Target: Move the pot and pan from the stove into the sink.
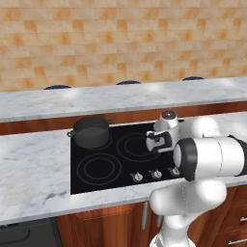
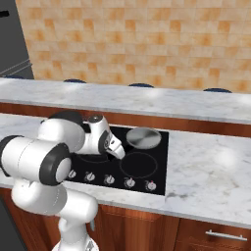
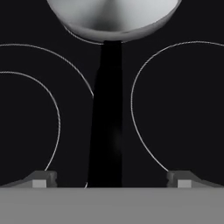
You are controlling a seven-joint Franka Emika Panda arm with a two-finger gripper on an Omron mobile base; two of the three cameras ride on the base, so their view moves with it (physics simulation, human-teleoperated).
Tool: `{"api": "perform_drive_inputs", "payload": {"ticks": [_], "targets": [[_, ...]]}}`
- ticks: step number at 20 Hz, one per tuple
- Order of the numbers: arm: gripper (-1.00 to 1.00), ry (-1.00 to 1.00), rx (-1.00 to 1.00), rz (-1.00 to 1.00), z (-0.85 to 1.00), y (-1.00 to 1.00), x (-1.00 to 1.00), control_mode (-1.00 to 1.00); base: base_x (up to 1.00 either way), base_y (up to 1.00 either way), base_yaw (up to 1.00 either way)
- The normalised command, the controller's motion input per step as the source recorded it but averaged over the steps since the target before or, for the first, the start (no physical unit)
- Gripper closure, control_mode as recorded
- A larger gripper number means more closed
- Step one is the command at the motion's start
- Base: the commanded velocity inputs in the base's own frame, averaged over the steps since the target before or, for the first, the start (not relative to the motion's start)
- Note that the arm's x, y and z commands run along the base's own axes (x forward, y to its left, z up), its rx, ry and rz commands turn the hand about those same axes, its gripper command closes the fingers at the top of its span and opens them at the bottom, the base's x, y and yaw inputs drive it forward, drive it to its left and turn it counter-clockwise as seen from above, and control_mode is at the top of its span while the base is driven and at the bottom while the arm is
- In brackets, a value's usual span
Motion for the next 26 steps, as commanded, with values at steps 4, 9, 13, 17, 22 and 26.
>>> {"api": "perform_drive_inputs", "payload": {"ticks": [4,9,13,17,22,26], "targets": [[-1.0,-0.01,0.0,-0.01,-0.23,0.0,0.18,-1.0,0.0,0.0,0.0],[-1.0,0.0,0.0,0.0,-0.23,-0.02,0.06,-1.0,0.0,0.0,0.0],[1.0,-0.01,0.0,0.0,-0.11,-0.02,0.0,-1.0,0.0,0.0,0.0],[1.0,0.0,0.0,0.0,0.0,0.0,0.0,-1.0,0.0,0.0,0.0],[1.0,0.0,0.01,0.0,0.35,0.0,0.0,-1.0,0.0,0.0,0.0],[1.0,0.01,0.01,0.02,0.81,0.0,-0.08,-1.0,0.0,0.0,0.0]]}}
